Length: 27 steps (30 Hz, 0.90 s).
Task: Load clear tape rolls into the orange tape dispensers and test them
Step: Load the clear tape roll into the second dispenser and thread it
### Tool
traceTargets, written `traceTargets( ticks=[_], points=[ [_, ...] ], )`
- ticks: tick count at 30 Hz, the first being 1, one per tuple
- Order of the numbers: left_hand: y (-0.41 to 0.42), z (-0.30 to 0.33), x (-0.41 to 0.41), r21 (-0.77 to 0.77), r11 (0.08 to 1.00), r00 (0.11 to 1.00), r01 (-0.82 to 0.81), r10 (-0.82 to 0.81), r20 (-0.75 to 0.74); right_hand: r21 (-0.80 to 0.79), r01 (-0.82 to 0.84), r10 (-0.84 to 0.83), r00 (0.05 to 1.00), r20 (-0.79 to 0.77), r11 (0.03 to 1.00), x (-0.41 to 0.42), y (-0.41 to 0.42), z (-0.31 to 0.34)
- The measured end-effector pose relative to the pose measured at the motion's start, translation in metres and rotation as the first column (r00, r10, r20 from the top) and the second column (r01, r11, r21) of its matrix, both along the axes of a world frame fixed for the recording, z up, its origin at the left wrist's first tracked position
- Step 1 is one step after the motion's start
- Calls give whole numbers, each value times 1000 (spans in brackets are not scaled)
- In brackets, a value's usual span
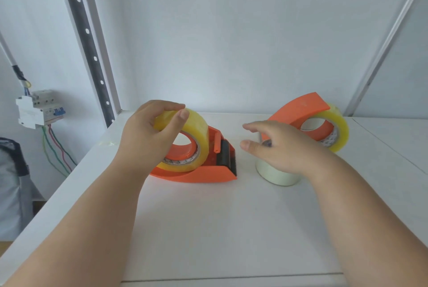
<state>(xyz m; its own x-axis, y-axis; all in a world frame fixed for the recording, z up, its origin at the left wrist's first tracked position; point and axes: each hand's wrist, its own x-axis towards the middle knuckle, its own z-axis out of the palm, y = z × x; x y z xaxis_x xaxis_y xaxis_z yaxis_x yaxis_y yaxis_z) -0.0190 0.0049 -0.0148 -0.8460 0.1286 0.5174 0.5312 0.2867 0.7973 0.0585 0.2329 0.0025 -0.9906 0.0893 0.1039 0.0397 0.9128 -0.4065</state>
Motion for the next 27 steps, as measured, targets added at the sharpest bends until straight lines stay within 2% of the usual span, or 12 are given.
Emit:
traceTargets(
  ticks=[5, 8, 12, 17, 20, 23, 27],
  points=[
    [-1, -2, 1, 9, 1000, 1000, -2, 2, -3, 143, 27, -36, 998, 60, 989, 9, 11, -12],
    [-1, -2, 2, 8, 1000, 1000, -10, 10, 2, 155, 48, -54, 998, 33, 987, 14, 18, -13],
    [-3, -2, 2, 14, 1000, 1000, -12, 12, 10, 156, 66, -80, 993, 87, 985, 22, 30, -9],
    [-3, -2, 2, 17, 1000, 1000, -9, 9, 20, 234, 114, -152, 976, 153, 966, 26, 37, -2],
    [-4, -2, 1, 45, 999, 999, -3, 1, 39, 156, 77, -80, 997, 18, 985, 21, 21, 3],
    [-3, -2, 1, 46, 999, 999, -1, -1, 41, -21, -11, 9, 992, -123, 1000, 6, -4, 2],
    [-3, 0, 2, 32, 999, 999, 5, -6, 32, -251, -65, 39, 993, -109, 966, -17, -29, -5]
  ],
)
